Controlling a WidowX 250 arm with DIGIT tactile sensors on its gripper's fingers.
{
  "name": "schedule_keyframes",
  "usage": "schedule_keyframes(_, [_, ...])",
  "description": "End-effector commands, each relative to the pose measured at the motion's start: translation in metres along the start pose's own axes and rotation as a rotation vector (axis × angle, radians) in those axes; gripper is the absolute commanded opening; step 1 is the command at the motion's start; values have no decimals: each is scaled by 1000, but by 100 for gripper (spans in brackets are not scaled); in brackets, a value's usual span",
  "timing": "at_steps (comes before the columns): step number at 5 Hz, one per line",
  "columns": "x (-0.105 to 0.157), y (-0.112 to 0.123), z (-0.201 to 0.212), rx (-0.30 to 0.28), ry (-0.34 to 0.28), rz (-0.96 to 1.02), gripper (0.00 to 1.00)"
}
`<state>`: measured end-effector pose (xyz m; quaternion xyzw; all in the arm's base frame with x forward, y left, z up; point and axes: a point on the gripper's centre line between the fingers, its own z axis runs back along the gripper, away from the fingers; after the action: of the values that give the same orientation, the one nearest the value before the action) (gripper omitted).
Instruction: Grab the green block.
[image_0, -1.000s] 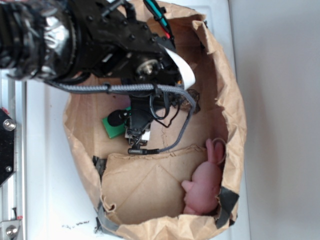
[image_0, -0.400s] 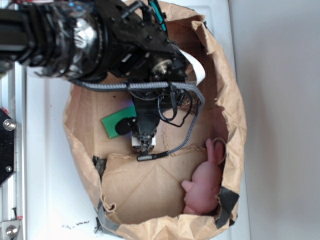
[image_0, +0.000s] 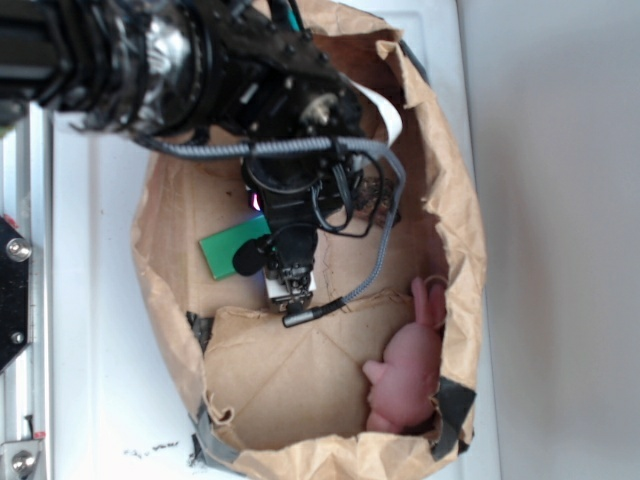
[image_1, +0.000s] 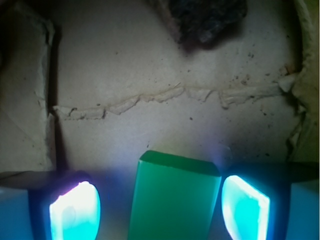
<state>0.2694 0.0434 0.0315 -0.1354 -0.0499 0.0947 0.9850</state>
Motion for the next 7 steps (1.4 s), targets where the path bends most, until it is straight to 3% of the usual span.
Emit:
schedule_keyframes(1, [0, 16, 11, -86, -75, 61, 100])
schedule_keyframes(3, [-3, 19, -2, -109, -100, 65, 100])
schedule_keyframes(7, [-18, 4, -41, -21, -77, -35, 100])
